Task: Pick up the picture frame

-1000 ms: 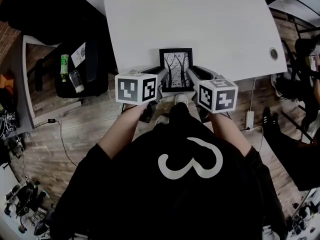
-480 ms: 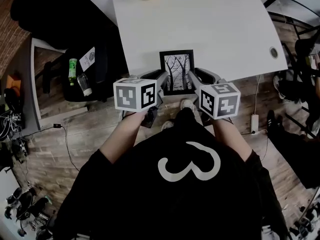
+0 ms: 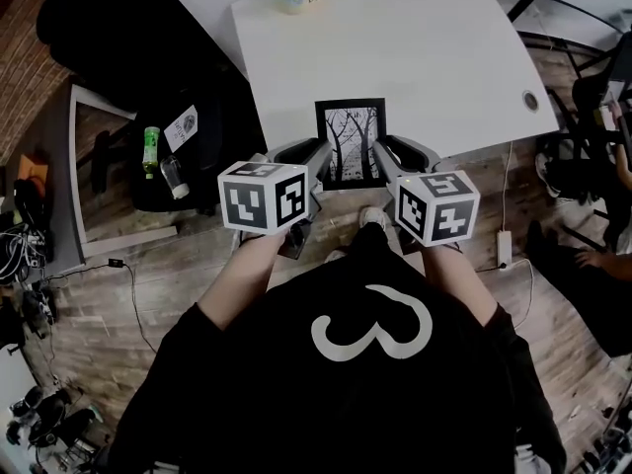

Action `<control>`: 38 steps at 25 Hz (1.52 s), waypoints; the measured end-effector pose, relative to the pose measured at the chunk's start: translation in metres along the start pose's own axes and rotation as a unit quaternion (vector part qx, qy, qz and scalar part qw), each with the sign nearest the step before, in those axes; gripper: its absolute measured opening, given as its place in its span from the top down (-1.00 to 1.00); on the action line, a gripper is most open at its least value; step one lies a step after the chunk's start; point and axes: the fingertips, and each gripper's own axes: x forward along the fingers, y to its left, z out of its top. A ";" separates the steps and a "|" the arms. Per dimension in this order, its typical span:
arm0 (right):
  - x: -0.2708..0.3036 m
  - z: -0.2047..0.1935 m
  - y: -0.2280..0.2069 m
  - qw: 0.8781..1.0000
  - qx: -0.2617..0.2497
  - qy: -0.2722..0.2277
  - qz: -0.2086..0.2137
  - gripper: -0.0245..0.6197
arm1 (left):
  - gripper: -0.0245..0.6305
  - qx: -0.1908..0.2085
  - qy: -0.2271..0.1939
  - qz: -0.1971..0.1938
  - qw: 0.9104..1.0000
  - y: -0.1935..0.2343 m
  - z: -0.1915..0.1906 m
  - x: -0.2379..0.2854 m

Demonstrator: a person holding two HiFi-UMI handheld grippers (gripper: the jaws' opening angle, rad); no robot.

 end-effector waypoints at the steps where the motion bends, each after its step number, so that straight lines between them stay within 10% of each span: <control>1: -0.004 0.003 0.004 1.000 -0.003 -0.005 -0.002 0.63 | 0.64 0.006 -0.005 -0.001 1.000 -0.002 0.002 -0.006; 38: -0.145 0.086 0.116 0.963 -0.146 -0.225 -0.025 0.64 | 0.65 0.126 -0.198 -0.029 0.972 -0.086 0.051 -0.172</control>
